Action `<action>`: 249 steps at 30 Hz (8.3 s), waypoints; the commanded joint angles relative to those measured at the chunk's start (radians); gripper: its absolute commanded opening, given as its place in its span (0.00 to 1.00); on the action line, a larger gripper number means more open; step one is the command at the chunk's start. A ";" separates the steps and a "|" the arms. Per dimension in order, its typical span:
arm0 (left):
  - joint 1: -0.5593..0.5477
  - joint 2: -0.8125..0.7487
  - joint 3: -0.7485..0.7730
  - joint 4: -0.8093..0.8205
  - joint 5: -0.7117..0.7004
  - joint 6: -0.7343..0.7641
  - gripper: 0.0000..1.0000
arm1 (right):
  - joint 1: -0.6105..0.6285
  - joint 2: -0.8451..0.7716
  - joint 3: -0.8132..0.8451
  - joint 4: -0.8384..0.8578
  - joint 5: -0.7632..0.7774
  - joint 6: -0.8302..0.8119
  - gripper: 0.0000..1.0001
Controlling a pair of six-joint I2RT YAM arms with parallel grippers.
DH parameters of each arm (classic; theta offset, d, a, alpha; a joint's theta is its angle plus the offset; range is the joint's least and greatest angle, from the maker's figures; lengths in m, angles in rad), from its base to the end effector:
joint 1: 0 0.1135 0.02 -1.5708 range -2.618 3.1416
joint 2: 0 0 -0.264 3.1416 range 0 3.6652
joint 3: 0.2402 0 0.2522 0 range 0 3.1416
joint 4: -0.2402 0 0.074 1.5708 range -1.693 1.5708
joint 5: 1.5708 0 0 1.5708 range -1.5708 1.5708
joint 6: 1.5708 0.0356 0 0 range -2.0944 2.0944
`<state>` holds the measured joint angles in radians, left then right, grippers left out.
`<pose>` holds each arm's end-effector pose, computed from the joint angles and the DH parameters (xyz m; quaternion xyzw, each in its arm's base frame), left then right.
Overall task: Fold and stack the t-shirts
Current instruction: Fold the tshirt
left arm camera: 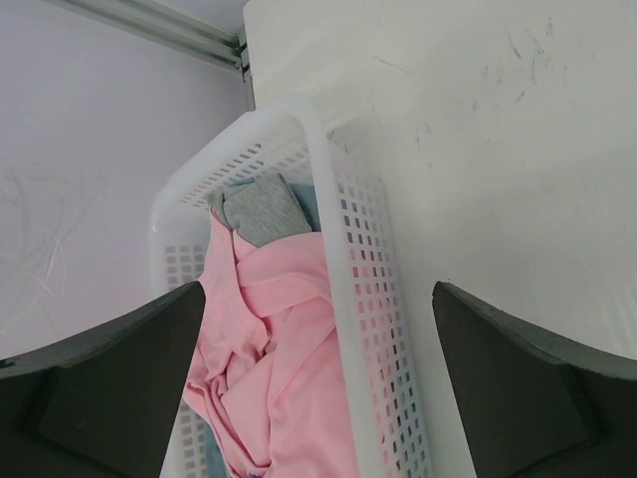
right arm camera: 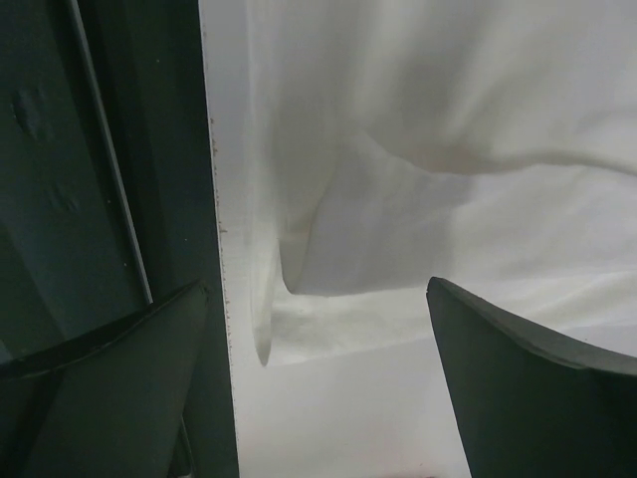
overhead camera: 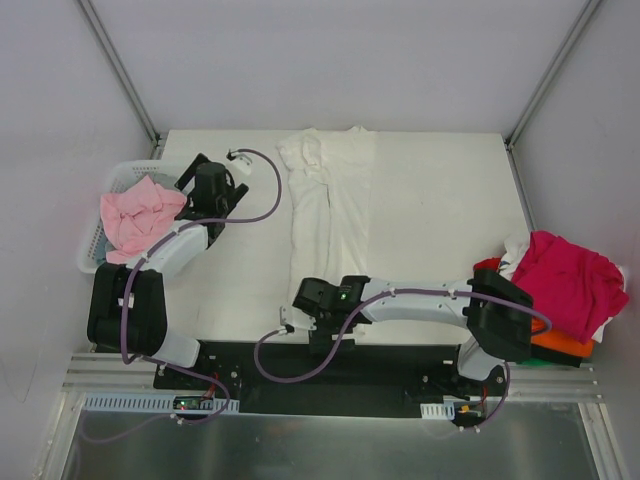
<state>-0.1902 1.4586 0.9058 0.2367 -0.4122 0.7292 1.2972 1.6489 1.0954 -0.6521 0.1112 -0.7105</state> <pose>0.3285 -0.0487 0.2651 0.2439 0.7635 0.3127 0.5097 0.0902 0.3066 0.1968 -0.8228 0.5358 0.0001 0.1894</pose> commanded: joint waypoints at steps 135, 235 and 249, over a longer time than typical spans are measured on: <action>-0.025 0.072 -0.140 0.159 0.021 -0.053 0.99 | -0.435 0.479 0.750 -0.110 0.142 -0.311 0.01; 0.101 0.339 0.127 0.108 0.001 -0.113 0.99 | -0.409 0.429 0.376 0.060 0.035 -0.228 0.96; 0.101 0.295 0.097 0.134 -0.011 -0.067 0.99 | -0.435 0.497 0.420 0.000 -0.010 -0.245 0.28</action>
<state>-0.0963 1.7969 1.0096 0.3286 -0.4210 0.6460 0.8898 2.0743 1.5208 -0.7136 0.0925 -0.9390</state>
